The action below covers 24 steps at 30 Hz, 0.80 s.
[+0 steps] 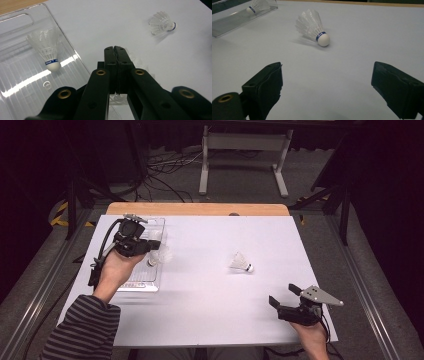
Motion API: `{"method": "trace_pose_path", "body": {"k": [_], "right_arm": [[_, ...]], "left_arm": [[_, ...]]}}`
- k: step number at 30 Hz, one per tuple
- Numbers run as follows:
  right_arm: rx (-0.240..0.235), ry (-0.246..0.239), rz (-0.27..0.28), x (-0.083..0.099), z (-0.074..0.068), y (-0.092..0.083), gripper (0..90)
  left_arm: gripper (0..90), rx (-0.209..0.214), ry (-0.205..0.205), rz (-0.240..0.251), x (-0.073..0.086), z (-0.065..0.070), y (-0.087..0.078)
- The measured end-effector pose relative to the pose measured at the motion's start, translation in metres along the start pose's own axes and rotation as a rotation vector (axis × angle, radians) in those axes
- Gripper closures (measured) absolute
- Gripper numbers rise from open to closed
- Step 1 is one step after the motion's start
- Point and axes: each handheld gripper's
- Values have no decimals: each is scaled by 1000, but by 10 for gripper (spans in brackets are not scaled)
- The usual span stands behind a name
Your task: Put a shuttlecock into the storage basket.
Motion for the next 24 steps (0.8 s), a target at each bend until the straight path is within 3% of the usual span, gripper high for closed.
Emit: {"method": "trace_pose_path", "body": {"k": [10,24], "right_arm": [[2,-1,0,0,-1,0,108],[5,-4,-1,0,-1,0,108]], "left_arm": [[897,-20,-13,15,6,-9,-9],[897,-68,-69,13,16,-30,-16]]}}
Point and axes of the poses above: each handheld gripper's, and its own axes: y roughly forward along the jaws, x roughly out of its underside, z roughly to its right
